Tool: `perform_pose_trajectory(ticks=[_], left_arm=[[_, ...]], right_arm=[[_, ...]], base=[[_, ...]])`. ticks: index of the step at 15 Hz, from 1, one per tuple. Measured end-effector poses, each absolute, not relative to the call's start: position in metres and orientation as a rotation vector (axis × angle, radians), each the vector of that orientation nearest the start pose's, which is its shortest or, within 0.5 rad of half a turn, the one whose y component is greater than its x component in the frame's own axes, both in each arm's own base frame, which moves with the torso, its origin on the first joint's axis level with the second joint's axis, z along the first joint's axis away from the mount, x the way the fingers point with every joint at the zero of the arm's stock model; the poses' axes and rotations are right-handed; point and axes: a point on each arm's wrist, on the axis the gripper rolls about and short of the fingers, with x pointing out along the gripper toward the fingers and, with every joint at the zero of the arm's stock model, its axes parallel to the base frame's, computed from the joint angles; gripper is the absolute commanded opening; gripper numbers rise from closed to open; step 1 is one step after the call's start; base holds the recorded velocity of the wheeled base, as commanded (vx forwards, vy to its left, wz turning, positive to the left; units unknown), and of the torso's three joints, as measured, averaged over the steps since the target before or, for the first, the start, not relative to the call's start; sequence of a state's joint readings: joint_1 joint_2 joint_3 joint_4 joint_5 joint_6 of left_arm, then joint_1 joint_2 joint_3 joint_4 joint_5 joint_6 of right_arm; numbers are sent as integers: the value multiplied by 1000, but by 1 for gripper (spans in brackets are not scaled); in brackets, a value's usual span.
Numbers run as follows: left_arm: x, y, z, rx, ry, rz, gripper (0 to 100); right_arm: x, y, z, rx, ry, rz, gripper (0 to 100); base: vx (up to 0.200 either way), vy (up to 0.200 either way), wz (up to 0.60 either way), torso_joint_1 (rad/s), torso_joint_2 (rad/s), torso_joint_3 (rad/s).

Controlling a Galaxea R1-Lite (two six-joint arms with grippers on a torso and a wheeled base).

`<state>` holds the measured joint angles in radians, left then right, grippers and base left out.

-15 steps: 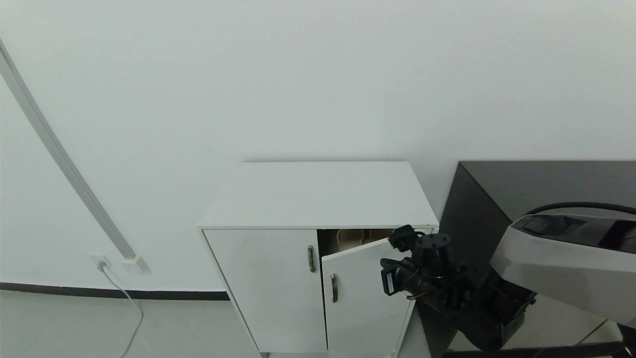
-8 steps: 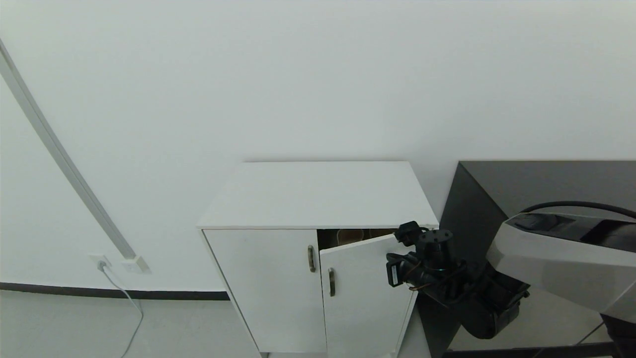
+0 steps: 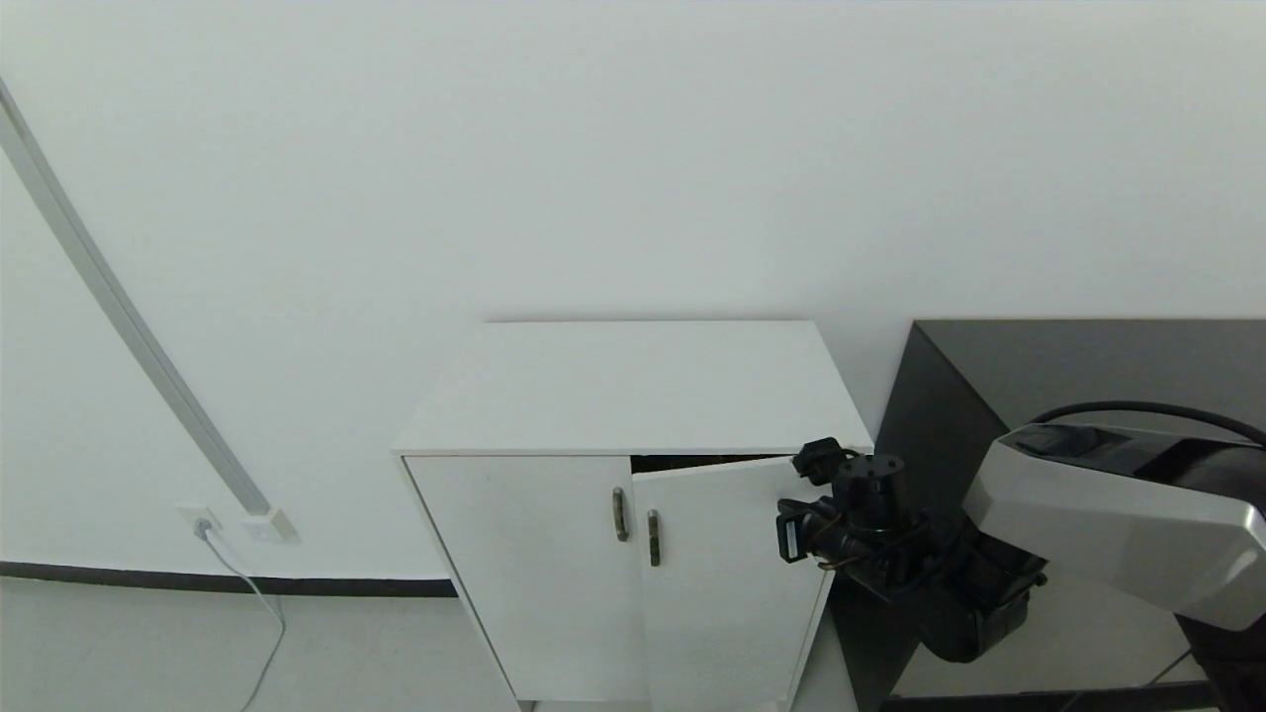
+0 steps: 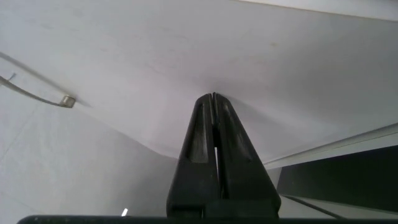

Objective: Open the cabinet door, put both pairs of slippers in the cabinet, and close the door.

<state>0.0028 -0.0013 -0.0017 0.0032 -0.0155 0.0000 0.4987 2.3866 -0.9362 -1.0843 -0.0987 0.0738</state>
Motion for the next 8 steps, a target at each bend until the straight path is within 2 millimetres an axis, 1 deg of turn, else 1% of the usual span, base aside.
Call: perform_pose_trajectory(ticks=[8], left_arm=[[-23, 0, 76, 0, 0, -13, 0]], right_arm=[[371, 191, 1, -31, 353, 354, 0]], base=[[0, 0, 0, 0, 0, 0]])
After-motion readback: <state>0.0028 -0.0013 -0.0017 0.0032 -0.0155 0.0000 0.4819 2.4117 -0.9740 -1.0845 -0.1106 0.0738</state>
